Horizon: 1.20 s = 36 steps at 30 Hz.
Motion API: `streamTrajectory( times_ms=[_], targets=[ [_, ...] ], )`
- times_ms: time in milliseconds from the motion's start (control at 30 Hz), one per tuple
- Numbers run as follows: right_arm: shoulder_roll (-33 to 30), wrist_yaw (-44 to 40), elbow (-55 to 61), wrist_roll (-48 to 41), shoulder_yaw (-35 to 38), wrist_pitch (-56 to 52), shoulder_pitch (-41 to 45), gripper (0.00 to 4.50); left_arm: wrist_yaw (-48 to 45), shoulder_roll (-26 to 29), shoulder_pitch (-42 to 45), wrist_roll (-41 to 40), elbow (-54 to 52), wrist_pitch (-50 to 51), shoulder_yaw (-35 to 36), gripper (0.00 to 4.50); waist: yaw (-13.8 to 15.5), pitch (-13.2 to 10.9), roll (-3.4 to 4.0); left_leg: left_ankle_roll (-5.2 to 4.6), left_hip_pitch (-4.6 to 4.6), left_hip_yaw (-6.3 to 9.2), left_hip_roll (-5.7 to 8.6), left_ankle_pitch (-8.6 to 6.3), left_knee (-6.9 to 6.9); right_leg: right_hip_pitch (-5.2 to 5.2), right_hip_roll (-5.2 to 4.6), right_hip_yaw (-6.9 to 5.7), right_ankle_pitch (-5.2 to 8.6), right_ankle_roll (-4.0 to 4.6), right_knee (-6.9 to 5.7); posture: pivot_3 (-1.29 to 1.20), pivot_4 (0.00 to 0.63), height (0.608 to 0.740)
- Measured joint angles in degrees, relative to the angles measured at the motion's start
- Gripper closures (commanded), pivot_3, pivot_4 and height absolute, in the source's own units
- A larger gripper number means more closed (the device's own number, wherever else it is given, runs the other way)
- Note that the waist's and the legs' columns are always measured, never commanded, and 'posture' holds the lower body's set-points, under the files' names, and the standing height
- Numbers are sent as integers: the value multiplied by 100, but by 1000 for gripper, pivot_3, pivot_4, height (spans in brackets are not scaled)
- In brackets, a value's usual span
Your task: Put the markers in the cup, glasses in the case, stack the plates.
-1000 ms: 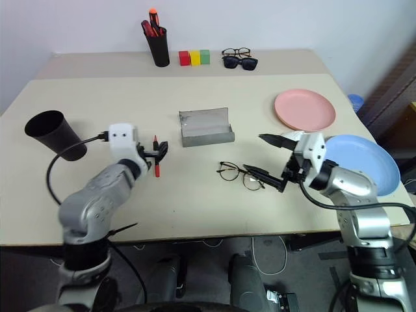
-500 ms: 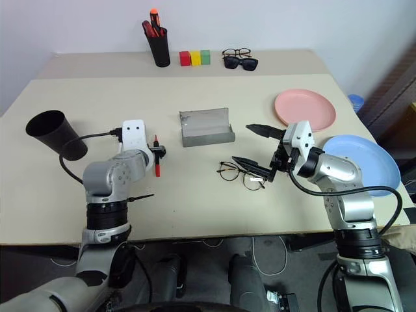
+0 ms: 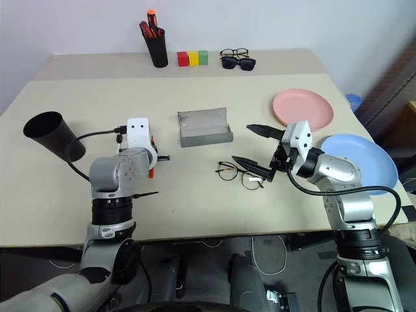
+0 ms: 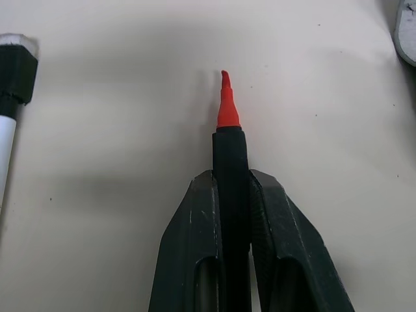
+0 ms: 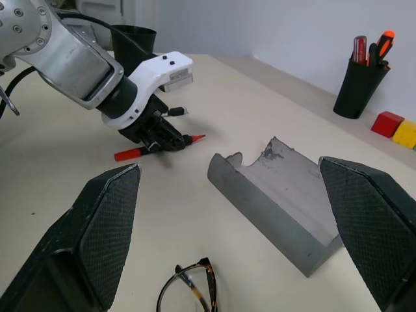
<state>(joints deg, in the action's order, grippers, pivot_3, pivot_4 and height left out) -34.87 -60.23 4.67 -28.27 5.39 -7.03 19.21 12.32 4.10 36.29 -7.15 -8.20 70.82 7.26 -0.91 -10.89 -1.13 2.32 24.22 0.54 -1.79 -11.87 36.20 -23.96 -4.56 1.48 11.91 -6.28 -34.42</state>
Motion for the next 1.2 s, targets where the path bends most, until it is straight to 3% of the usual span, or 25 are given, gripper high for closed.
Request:
streamTrajectory(
  times_ms=[200,367,500,600,900,1167,1200],
  targets=[
    [55,-87,-317,106,-66,145,155,0,-801,950,-132,81,-1364,-1307,-381,4489,15,0,1,3,6,-1,0,1,1,-5,-1,1,-1,2,2,0,150,740],
    [211,-122,-604,223,-195,264,425,0,-854,1399,-282,483,-1350,-3811,-52,4489,2,0,1,2,5,-3,-2,1,-1,-5,-2,1,-1,3,4,0,150,740],
    [301,-137,-751,288,-296,271,620,0,-588,2057,-507,951,-454,-5792,596,4489,12,0,3,1,-2,-4,-3,2,-4,-6,-1,0,-1,3,-5,0,150,740],
    [439,-122,-836,340,-377,270,796,0,-316,2271,-519,1208,362,-6567,917,4489,46,1,2,1,0,-5,-2,2,5,3,-3,0,-2,1,-1,0,150,740],
    [494,-37,-810,354,-474,181,929,0,321,2761,-344,1667,2490,-7969,1055,4489,56,1,0,2,5,-6,-2,2,1,-3,-4,-4,-16,-24,-2,0,150,740],
    [478,96,-507,349,-466,73,750,0,419,2787,-142,1664,3444,-8576,971,4489,28,1,0,3,5,-9,-2,2,1,-4,-5,-3,-18,-26,-3,0,150,740],
    [458,110,-485,349,-454,68,720,0,424,2741,-169,1655,3467,-8612,970,3451,27,1,0,3,5,-9,-2,2,0,-4,-6,-3,-18,-26,-3,0,150,740]
  ],
)
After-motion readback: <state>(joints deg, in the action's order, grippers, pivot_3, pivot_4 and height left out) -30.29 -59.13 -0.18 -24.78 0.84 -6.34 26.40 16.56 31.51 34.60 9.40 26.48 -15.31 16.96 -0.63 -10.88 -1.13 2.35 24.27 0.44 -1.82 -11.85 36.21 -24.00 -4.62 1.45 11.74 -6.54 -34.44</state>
